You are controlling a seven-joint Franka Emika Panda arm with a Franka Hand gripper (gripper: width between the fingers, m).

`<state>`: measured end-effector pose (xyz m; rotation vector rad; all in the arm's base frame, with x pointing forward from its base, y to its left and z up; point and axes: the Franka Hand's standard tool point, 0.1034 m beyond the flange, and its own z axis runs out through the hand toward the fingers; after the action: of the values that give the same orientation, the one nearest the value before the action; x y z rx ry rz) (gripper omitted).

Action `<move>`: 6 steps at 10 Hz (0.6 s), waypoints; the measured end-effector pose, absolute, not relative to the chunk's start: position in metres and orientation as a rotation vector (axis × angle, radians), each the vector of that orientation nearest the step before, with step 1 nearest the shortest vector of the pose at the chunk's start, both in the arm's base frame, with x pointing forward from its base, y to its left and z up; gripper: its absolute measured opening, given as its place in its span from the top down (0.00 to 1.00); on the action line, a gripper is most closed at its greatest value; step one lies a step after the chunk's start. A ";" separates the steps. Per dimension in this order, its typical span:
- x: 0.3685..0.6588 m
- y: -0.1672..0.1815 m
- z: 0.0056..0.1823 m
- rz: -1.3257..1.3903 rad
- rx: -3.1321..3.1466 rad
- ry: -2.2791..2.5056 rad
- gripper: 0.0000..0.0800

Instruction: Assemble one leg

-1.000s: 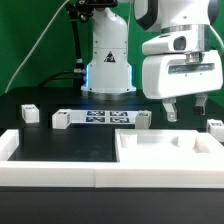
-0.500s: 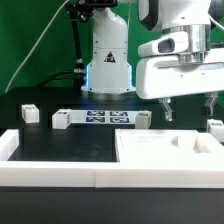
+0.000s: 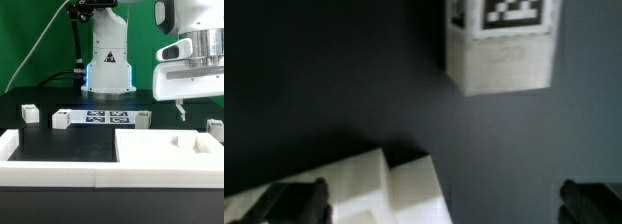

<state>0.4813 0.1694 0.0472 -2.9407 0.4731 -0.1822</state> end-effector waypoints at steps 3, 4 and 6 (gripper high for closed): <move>0.479 0.169 0.046 -0.133 -2.946 0.479 0.19; 0.474 0.182 0.047 -0.072 -2.955 0.520 0.19; 0.467 0.184 0.039 0.157 -3.025 0.340 0.19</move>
Offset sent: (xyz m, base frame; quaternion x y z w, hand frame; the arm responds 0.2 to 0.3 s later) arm -0.0040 0.0118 0.0052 -0.1669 0.0157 -0.0169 0.9857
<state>0.4673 0.1837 0.0394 -3.0248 0.3399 0.1569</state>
